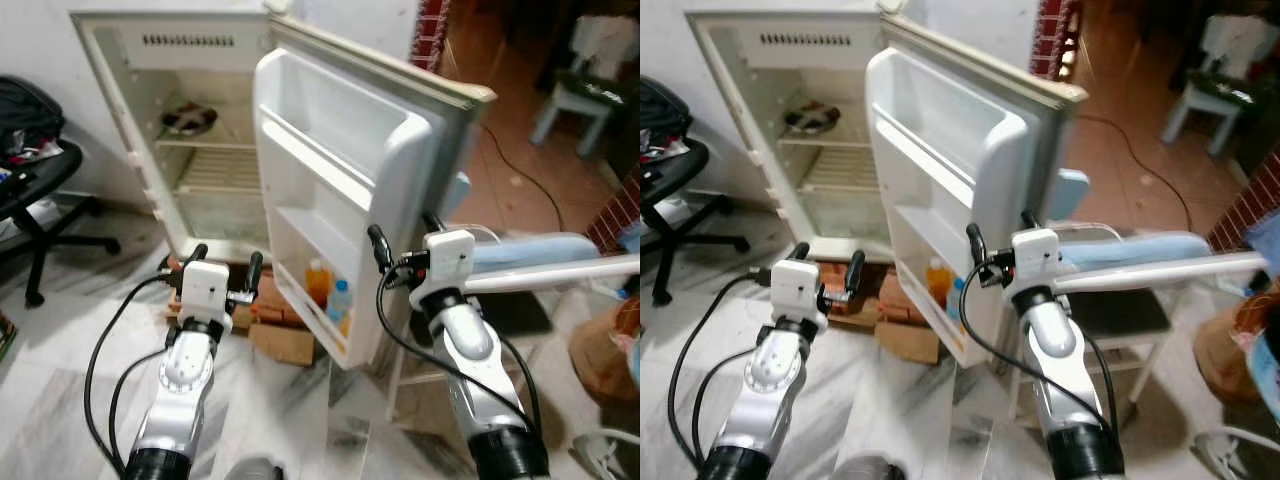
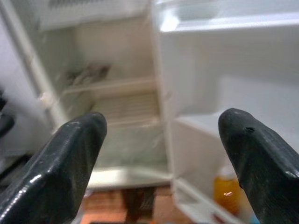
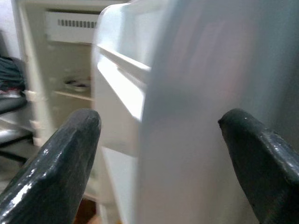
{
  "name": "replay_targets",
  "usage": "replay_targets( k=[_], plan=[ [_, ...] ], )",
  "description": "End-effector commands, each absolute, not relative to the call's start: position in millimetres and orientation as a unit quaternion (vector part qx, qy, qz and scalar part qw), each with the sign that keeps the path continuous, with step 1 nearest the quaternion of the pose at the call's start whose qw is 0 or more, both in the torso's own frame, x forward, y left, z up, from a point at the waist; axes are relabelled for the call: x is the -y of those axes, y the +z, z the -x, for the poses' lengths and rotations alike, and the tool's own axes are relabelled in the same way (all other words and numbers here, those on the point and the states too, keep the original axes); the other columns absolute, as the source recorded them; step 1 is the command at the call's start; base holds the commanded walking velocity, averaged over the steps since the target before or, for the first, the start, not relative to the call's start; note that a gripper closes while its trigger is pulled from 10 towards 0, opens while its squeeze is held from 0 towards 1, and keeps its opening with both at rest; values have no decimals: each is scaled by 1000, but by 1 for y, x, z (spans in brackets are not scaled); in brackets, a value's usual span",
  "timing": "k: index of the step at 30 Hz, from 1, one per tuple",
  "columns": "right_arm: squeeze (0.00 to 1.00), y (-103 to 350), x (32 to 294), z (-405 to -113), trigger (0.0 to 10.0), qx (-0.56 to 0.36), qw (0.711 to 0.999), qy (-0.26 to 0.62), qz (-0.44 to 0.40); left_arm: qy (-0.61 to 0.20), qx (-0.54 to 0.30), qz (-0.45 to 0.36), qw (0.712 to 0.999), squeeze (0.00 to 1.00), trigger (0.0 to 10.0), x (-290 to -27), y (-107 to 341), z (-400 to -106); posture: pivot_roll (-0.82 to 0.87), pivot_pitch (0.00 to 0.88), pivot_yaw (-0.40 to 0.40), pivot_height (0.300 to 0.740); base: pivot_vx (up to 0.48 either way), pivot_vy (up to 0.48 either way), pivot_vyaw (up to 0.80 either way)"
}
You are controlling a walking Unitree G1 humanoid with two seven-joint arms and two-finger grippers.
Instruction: Restocking fridge
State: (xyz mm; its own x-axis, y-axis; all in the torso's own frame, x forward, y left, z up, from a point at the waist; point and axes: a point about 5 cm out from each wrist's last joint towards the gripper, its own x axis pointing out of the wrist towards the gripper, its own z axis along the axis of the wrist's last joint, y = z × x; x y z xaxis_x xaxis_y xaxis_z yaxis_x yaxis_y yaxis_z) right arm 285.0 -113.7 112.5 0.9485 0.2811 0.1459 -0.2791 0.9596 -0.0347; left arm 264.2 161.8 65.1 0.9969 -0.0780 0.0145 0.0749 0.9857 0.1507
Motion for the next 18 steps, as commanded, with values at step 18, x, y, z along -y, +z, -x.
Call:
replay_targets(
  k=[18],
  plan=[
    [0,110,121,-280,10000,67,984,163,-2,-52,12,-76,996,0,10000,-153,67,-259,-13,0,-11,740,0,-213,0]
  ],
)
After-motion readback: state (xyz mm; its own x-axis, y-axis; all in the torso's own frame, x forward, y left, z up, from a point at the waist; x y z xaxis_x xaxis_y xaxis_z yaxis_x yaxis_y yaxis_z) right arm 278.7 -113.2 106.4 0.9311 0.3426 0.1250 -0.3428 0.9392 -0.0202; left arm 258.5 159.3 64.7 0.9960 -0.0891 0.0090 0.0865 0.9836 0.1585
